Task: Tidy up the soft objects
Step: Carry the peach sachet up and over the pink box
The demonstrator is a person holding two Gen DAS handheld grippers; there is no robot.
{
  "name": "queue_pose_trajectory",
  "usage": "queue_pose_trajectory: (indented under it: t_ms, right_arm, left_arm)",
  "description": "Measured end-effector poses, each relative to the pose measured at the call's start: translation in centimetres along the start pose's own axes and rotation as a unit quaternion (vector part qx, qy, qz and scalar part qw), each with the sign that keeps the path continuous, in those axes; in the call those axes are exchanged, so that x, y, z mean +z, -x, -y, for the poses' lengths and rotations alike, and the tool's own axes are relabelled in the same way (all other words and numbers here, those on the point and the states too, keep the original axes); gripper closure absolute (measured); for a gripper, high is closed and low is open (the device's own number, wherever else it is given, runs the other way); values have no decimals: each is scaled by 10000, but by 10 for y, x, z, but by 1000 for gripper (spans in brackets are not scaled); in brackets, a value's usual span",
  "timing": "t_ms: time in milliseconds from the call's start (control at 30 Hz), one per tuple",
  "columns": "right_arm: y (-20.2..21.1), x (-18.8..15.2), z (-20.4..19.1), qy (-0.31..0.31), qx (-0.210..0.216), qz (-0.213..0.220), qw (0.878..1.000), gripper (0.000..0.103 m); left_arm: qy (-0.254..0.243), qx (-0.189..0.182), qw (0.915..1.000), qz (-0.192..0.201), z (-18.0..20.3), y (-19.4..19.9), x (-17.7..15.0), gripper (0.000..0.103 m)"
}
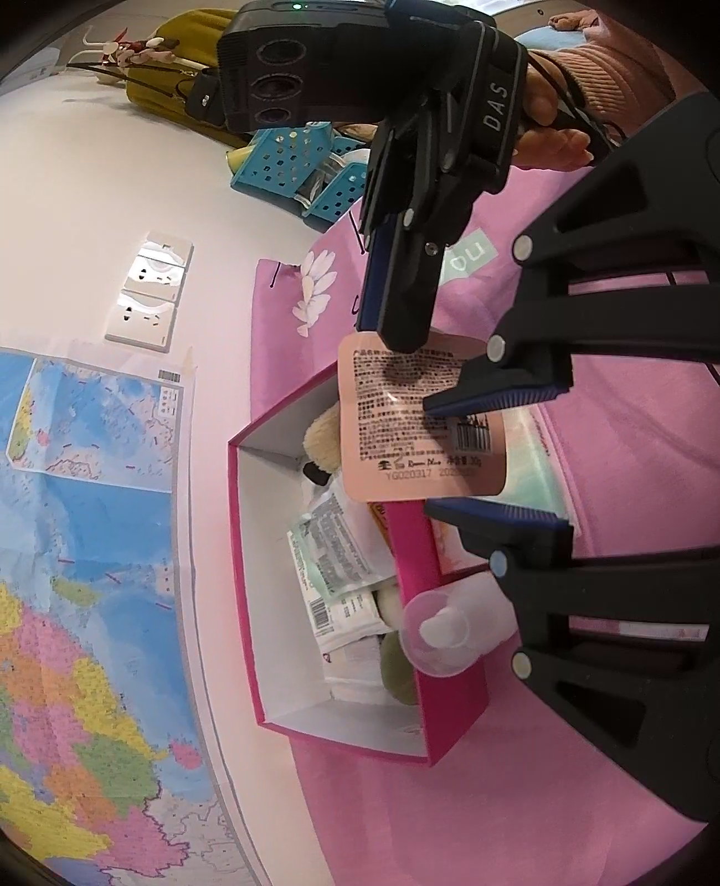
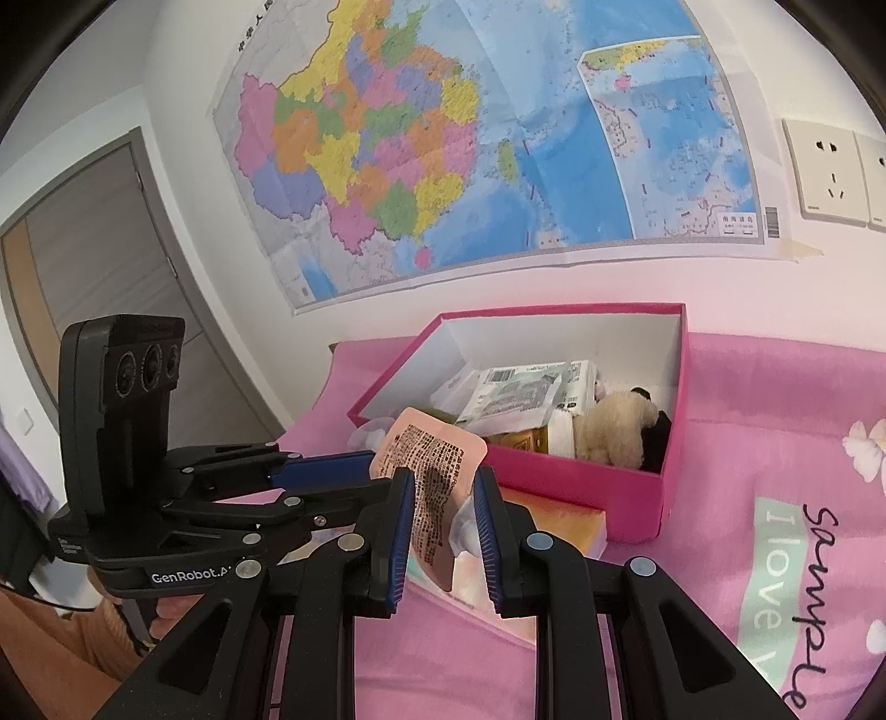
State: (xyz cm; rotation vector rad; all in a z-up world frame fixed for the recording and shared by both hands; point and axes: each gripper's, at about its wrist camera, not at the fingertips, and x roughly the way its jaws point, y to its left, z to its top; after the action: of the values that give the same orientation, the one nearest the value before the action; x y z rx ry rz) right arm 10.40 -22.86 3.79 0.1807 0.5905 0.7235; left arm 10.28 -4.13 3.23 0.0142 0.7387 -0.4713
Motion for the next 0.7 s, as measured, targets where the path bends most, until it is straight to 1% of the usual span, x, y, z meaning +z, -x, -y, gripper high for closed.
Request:
queue_pose_trajectory:
  t_ms: [367,700]
  right_arm:
    - [-5,13,5,1,2,113,9999,81]
    - [-9,22,9,-33,1,167,9999,81]
  left_arm:
    - [-35,72,9999,89,-3,-3,17,72]
    - [-49,170,9997,137,-6,-6,26,72]
